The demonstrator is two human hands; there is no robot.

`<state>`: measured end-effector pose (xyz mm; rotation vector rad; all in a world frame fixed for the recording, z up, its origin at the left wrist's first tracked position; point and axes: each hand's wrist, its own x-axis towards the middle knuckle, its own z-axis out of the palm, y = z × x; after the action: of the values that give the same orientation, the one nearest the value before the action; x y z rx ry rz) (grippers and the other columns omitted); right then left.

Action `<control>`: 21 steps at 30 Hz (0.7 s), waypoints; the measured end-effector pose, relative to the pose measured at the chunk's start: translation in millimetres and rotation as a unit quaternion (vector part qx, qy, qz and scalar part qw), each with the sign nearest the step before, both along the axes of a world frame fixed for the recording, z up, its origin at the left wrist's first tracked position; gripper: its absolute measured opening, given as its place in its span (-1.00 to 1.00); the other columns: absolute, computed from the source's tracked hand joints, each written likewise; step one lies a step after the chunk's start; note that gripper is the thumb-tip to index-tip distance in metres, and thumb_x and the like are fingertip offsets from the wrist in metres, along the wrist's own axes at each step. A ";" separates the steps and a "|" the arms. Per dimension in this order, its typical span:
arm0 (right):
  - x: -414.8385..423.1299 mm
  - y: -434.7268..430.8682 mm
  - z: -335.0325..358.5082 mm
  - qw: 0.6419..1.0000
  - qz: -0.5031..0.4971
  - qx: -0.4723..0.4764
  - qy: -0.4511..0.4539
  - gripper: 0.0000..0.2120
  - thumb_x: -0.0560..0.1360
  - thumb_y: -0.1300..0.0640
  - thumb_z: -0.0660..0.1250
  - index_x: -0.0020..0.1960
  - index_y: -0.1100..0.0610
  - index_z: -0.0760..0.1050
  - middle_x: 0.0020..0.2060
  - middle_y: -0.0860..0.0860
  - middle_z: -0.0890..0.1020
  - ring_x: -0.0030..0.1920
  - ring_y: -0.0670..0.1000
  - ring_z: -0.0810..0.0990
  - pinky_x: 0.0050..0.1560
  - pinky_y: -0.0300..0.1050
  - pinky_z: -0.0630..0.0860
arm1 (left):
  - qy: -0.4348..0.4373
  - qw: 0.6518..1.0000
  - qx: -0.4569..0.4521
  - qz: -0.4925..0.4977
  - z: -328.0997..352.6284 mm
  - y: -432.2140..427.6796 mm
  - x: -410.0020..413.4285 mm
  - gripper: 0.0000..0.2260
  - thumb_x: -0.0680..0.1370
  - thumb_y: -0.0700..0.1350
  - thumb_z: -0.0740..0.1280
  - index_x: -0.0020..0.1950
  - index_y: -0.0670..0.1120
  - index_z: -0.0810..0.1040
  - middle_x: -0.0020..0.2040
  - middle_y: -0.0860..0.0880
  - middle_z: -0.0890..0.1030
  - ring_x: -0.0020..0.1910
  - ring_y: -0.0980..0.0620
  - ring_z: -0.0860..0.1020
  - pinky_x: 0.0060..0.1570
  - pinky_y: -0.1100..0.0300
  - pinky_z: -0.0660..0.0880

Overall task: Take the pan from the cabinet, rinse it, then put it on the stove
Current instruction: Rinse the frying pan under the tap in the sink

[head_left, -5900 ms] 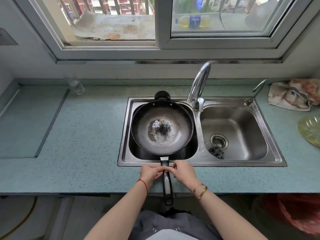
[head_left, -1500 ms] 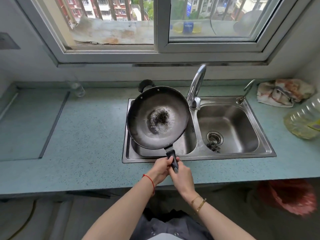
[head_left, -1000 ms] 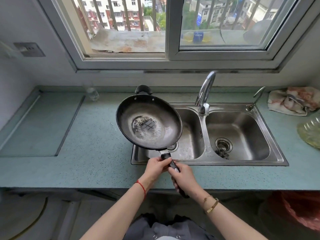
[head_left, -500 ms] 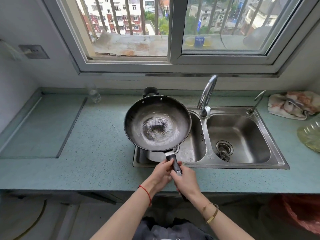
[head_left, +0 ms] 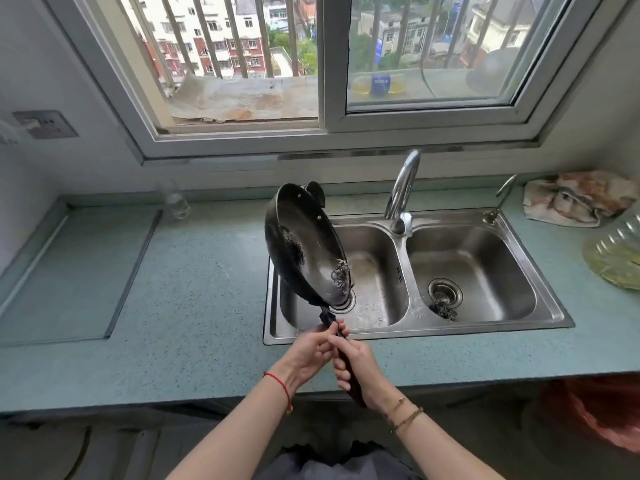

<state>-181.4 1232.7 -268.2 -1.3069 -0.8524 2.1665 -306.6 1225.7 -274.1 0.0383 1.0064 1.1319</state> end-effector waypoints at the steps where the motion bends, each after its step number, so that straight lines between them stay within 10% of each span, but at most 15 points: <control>1: -2.3 0.7 -1.9 1.000 0.000 -0.006 0.008 -0.74 0.56 0.12 0.36 -0.26 0.15 0.42 -0.53 0.02 0.31 -0.64 -0.08 0.26 -0.67 -0.30 0.23 | 0.025 1.000 0.000 -0.001 -2.1 1.6 -1.9 -0.89 0.59 -0.27 0.30 0.05 -0.23 0.60 -0.12 -0.11 0.70 -0.14 0.06 0.69 -0.10 0.26 0.62; 21: -22.4 4.2 -47.3 0.987 0.001 -0.123 0.105 -0.55 0.43 -0.23 0.30 -0.39 0.07 0.27 -0.63 -0.08 0.22 -0.71 -0.17 0.19 -0.74 -0.33 0.12 | 0.270 0.962 -0.047 -0.016 -27.5 9.2 -9.0 -0.90 0.42 -0.25 0.52 -0.12 -0.25 0.68 -0.19 -0.21 0.73 -0.10 -0.09 0.70 -0.01 0.11 0.62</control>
<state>-203.8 1236.9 -315.6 -1.1590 -0.5178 2.4181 -315.5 1235.0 -301.6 0.3005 1.5375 1.0633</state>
